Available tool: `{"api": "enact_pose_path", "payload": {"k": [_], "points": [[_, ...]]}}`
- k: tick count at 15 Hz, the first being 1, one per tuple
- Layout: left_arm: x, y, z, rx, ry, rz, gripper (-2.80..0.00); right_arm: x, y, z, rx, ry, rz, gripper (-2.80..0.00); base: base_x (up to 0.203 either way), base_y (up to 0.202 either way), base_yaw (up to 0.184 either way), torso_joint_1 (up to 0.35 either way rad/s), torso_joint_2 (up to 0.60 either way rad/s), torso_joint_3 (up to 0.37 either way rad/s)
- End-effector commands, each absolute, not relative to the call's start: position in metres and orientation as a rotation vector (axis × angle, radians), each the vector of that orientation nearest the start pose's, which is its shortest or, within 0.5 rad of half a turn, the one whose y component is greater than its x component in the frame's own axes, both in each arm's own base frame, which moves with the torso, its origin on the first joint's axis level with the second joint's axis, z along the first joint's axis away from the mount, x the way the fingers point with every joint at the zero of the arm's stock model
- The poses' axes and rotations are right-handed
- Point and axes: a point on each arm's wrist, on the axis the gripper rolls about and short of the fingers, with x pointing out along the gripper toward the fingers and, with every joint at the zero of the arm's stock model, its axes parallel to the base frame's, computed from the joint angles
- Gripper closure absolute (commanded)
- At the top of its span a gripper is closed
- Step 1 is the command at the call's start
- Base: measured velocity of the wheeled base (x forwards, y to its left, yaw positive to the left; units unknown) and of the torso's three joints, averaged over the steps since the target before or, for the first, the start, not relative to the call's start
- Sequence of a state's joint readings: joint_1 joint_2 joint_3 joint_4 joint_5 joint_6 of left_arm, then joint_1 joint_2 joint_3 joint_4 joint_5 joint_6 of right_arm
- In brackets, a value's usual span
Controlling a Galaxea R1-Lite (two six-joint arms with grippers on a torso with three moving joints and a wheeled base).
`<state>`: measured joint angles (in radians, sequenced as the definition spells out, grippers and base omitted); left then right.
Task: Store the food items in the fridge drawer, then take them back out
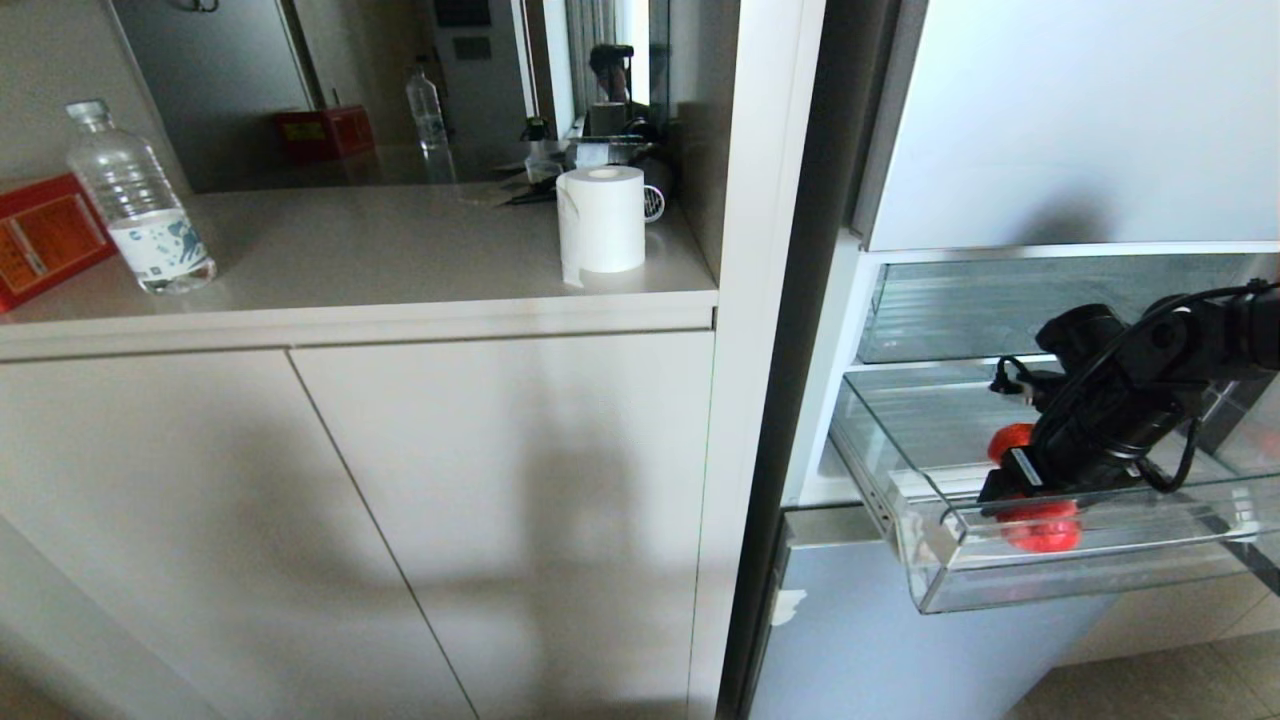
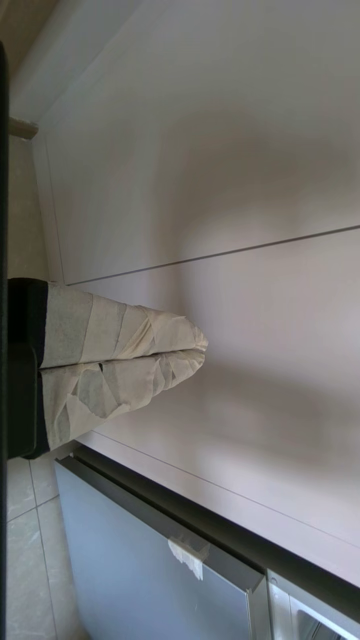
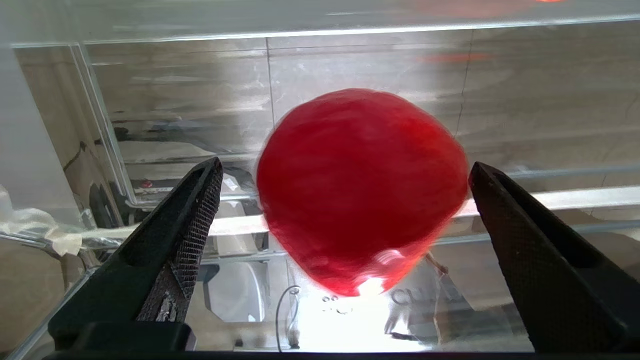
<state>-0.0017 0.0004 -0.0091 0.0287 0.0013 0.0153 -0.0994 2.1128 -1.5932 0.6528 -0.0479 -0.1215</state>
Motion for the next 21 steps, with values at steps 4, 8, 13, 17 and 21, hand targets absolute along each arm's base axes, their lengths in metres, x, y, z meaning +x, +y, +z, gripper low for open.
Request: {"api": "enact_pose_path", "payload": {"k": [4, 8, 13, 17, 21], "points": [[-0.024, 0.000, 0.075, 0.015, 0.020, 0.000, 0.00, 0.382, -0.036, 0.140, -0.090, 1.191, -0.052, -2.80, 0.000, 0.000, 0.000, 0.000, 0.00, 0.000], [-0.024, 0.000, 0.075, 0.015, 0.020, 0.000, 0.00, 0.380, -0.036, 0.136, -0.090, 1.208, -0.050, -2.80, 0.000, 0.000, 0.000, 0.000, 0.00, 0.000], [-0.024, 0.000, 0.075, 0.015, 0.020, 0.000, 0.00, 0.385, -0.037, 0.129, -0.098, 1.222, -0.062, -1.57, 0.000, 0.000, 0.000, 0.000, 0.00, 0.000], [-0.024, 0.000, 0.075, 0.015, 0.020, 0.000, 0.00, 0.386, -0.038, 0.128, -0.096, 1.222, -0.065, 0.00, 0.000, 0.000, 0.000, 0.000, 0.00, 0.000], [-0.024, 0.000, 0.075, 0.015, 0.020, 0.000, 0.00, 0.391, -0.037, 0.140, -0.081, 1.167, -0.069, 0.00, 0.000, 0.000, 0.000, 0.000, 0.00, 0.000]]}}
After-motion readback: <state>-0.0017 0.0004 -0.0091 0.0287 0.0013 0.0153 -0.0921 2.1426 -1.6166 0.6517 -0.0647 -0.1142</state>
